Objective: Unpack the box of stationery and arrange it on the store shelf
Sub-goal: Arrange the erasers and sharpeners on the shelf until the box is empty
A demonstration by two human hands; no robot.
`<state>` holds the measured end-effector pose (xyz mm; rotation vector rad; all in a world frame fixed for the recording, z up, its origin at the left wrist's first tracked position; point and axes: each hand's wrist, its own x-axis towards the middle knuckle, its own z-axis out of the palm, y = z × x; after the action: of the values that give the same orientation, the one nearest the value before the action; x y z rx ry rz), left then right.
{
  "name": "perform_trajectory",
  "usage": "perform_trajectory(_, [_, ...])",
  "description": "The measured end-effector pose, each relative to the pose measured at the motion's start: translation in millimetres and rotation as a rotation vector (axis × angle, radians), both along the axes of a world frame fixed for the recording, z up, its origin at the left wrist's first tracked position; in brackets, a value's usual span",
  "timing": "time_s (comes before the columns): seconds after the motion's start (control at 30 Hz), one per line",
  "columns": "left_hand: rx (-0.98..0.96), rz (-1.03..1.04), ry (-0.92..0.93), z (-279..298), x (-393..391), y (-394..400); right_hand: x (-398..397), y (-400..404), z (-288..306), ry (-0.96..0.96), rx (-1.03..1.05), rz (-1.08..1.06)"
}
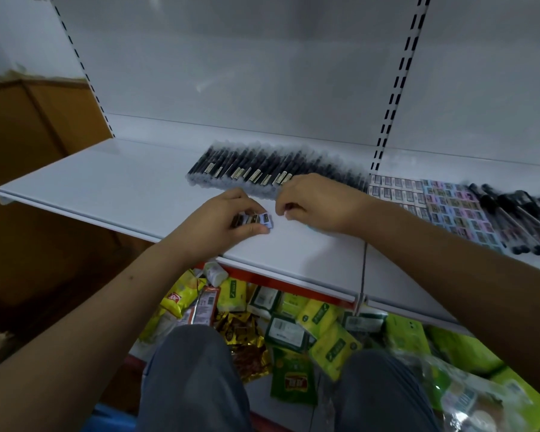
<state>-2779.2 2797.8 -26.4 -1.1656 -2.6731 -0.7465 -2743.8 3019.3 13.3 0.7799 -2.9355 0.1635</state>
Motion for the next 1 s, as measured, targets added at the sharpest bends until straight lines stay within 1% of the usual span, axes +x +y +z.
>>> perform_trajectory(0.1, [-0.069, -0.051, 0.015, 5.3, -1.8, -1.4, 13.7, 8.0, 12.9, 0.051, -0.122, -0.047])
perform_trajectory(0.17, [-0.091, -0.061, 0.011, 8.1, -2.7, -4.5, 24.9, 16.7, 15.3, 0.057, -0.093, -0.111])
perform_trajectory(0.27, [-0.110, -0.058, 0.002, 11.1, -5.7, -9.8, 37.1, 24.1, 5.7, -0.003, -0.030, -0.209])
perform_trajectory(0.47, [-0.105, -0.035, 0.003, 11.0, -10.3, -13.7, 25.6, 7.8, -9.3, -0.003, -0.112, -0.276])
perform_trajectory(0.6, [-0.137, -0.065, 0.042, 9.9, -8.4, -10.6, 16.0, -3.4, -15.0, 0.019, -0.115, -0.282])
perform_trajectory(0.73, [-0.116, -0.069, 0.086, 5.7, -9.4, -7.1, 11.2, -12.4, -18.5, -0.005, -0.134, -0.281])
perform_trajectory(0.87, [-0.084, -0.056, 0.097, 2.8, -8.5, -7.5, 9.2, -16.3, -25.0, 0.048, -0.275, -0.297])
perform_trajectory(1.0, [-0.079, -0.054, 0.091, 3.9, -5.1, -7.6, 20.6, -14.7, -18.3, -0.023, -0.337, -0.266])
